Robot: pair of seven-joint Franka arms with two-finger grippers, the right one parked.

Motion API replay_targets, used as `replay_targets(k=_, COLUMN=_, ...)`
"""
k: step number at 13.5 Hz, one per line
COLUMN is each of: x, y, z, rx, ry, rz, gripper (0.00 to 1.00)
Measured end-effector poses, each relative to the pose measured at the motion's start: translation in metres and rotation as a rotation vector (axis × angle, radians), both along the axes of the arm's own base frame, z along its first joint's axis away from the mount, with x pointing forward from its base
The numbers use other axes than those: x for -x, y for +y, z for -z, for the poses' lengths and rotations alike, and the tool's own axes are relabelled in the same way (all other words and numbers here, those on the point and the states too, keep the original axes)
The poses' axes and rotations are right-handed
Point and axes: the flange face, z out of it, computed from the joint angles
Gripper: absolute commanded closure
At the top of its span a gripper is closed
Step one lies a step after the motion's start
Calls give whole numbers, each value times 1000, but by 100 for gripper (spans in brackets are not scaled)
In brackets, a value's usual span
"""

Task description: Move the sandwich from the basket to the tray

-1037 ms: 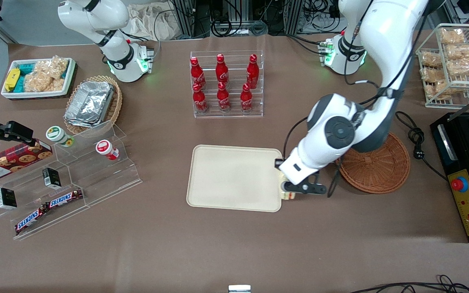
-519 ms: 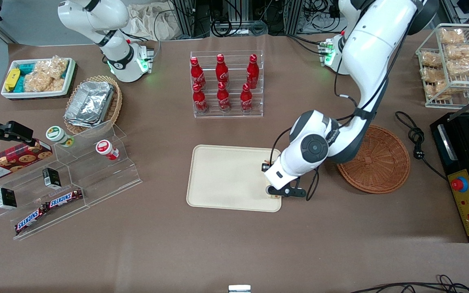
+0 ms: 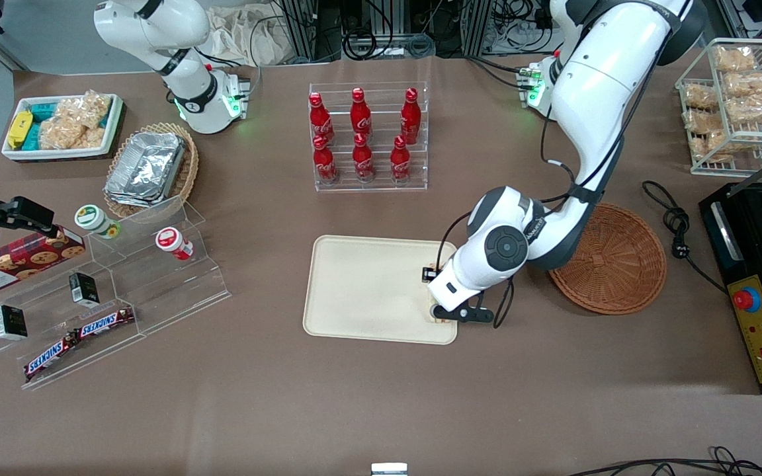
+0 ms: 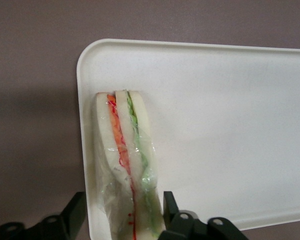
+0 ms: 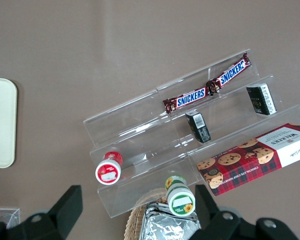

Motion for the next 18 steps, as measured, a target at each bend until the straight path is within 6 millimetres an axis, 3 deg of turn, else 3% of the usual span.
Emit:
replay_targets(k=4, x=-7, y=-1, z=-16, rx=11, ry=-20, rz=-36, gripper=2)
replay_targets(k=7, x=-16, y=11, z=-60, rx=1, ry=-32, rz=-104, gripper=2)
replay_targets(k=9, x=-24, y=49, z=-100, rx=-38, ry=-9, rz=-132, gripper=2)
replay_targets(k=14, x=-26, y=179, z=-198, rx=-110, ry=40, rz=-59, gripper=2)
replay_targets(k=18, x=-26, y=265, z=-237, rx=-121, ry=23, rz=-21, gripper=1)
